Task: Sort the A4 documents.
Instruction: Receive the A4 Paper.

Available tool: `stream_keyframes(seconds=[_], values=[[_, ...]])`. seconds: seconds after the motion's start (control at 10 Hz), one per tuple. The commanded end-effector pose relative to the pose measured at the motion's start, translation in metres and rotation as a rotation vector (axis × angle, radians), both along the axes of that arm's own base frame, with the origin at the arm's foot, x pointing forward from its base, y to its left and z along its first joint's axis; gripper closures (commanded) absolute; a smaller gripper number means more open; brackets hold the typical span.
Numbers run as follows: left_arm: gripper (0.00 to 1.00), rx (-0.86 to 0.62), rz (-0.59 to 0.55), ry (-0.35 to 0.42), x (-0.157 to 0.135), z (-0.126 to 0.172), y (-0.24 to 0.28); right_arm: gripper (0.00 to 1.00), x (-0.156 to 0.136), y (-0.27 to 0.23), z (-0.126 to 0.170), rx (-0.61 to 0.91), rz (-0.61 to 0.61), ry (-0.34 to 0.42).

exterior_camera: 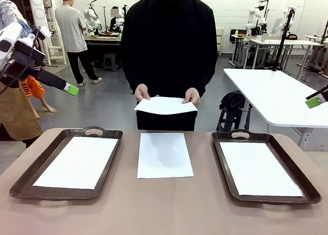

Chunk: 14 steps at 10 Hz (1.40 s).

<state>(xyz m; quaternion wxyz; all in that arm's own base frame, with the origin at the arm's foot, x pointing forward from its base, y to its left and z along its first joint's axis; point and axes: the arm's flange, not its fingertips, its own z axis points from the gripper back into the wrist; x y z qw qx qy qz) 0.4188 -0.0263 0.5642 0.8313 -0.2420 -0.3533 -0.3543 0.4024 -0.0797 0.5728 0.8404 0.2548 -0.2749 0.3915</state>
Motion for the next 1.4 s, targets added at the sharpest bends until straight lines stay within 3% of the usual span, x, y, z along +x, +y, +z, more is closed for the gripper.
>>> stream_keyframes(seconds=[0.0, 1.3], values=[[0.00, -0.001, 0.000, -0.001, -0.0001, 0.0000, 0.0003, 0.00, 0.0004, 0.0003, -0.0009, 0.000, -0.002, -0.001], [0.00, -0.001, 0.000, -0.001, -0.0001, 0.0000, 0.0003, 0.00, 0.0004, 0.0003, -0.0009, 0.000, -0.002, -0.001]])
